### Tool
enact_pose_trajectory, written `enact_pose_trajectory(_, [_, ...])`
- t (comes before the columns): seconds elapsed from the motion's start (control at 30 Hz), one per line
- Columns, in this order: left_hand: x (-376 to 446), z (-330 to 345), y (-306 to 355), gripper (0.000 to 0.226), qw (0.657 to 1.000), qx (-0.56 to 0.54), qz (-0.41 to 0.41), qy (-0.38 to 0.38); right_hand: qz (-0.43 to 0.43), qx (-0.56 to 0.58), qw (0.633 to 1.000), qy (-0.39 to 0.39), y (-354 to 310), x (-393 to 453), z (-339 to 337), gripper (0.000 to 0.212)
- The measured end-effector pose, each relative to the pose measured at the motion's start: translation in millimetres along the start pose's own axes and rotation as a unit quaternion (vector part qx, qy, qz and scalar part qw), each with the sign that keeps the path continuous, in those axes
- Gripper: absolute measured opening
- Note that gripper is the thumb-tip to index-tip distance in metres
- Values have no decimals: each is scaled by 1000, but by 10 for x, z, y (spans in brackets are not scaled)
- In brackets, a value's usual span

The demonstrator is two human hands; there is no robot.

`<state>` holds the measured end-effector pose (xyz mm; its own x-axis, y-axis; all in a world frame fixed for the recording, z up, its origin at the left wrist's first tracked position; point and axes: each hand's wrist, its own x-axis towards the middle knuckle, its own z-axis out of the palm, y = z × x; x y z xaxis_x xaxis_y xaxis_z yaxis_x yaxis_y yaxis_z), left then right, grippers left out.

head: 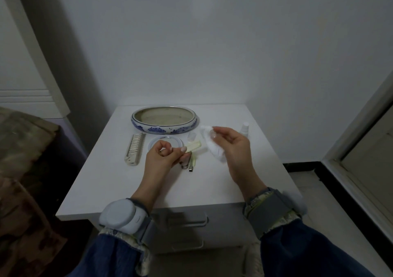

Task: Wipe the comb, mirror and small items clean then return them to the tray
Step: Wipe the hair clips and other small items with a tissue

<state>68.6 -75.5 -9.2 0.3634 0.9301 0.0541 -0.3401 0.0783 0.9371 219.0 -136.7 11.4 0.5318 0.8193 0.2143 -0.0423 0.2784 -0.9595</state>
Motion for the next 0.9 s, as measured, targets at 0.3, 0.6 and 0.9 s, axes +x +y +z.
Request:
enact_pose_trajectory(0.3, [-22, 11, 18, 39, 999, 40, 20, -29, -184, -257, 948, -25, 146, -75, 31, 16])
enact_pose_trajectory(0.6, [12, -25, 42, 32, 998, -43, -5, 35, -93, -73, 988, 96, -66, 47, -125, 16])
enact_pose_trajectory(0.9, [-50, 26, 34, 36, 998, 42, 20, -34, -134, -208, 965, -88, 114, -64, 45, 21])
